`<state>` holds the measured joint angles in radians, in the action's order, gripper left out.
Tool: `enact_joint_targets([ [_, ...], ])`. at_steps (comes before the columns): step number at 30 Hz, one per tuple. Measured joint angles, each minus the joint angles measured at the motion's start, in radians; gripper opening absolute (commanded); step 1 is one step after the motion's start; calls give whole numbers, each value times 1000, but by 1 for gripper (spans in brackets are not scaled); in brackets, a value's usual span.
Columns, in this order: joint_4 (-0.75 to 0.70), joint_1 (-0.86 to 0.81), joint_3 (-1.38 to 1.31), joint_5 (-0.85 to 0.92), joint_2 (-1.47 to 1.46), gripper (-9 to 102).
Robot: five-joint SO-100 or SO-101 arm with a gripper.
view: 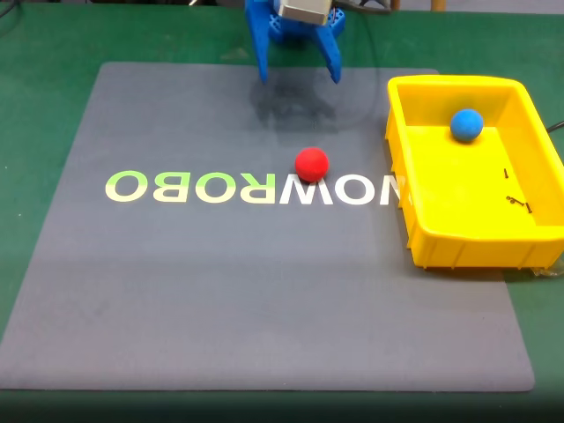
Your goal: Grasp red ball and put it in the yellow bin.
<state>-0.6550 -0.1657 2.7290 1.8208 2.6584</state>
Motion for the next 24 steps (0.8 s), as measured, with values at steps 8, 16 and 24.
enact_joint_targets([
  [8,236,34,-74,-20,-302,44],
  [16,362,34,-195,-41,-568,43],
  [24,472,35,-311,-60,-788,43],
])
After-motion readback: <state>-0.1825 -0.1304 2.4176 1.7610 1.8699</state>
